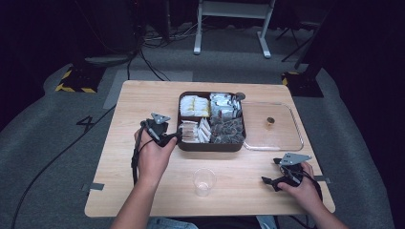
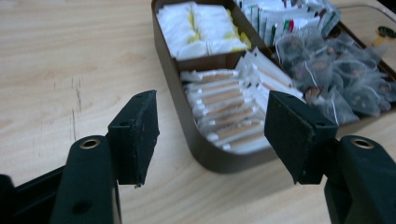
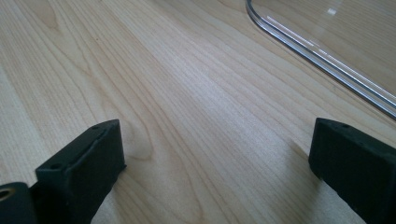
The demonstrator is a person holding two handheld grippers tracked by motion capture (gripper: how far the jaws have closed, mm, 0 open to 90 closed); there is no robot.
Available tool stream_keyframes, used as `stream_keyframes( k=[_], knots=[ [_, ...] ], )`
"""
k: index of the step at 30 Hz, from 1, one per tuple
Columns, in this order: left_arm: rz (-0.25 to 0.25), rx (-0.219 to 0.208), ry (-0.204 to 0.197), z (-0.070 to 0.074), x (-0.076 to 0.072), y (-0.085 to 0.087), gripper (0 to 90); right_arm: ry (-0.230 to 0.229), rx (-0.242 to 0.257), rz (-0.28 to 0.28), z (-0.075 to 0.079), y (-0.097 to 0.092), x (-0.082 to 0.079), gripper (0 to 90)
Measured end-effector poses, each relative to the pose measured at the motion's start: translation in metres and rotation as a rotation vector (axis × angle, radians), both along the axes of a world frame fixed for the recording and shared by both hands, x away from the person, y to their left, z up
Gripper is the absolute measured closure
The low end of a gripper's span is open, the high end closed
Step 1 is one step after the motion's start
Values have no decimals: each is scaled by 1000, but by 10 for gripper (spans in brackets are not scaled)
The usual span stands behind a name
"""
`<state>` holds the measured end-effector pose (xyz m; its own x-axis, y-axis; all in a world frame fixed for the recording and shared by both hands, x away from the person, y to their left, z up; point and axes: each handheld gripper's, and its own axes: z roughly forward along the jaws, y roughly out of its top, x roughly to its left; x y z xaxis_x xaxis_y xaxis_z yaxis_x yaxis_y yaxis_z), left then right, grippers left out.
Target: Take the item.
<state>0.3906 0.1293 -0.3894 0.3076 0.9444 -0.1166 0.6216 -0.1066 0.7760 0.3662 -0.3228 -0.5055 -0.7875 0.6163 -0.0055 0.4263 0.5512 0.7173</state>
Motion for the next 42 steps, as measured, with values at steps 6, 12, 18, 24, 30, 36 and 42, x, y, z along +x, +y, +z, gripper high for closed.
stream_keyframes(
  k=[6, 12, 18, 24, 30, 36, 42],
  knots=[
    [-6, 5, -5, 8, 19, -10, 363, 0, -1, 10, 0, 0, 1, 33],
    [-28, -2, -12, 14, 44, -24, 366, -1, -2, 11, 0, 0, 1, 36],
    [-40, -33, 5, 11, 65, -33, 383, 0, 1, 12, 0, -1, 1, 40],
    [-42, -16, 34, 7, 86, -43, 398, 3, 3, 15, 0, -1, 1, 40],
    [-72, -2, 64, 2, 109, -50, 421, 3, 3, 19, 0, -1, 1, 41],
    [-84, 28, 84, -6, 129, -63, 434, 0, 4, 21, 0, -1, 2, 49],
    [-88, 17, 105, -13, 144, -75, 434, 0, 7, 22, 0, -2, 1, 54]
  ],
)
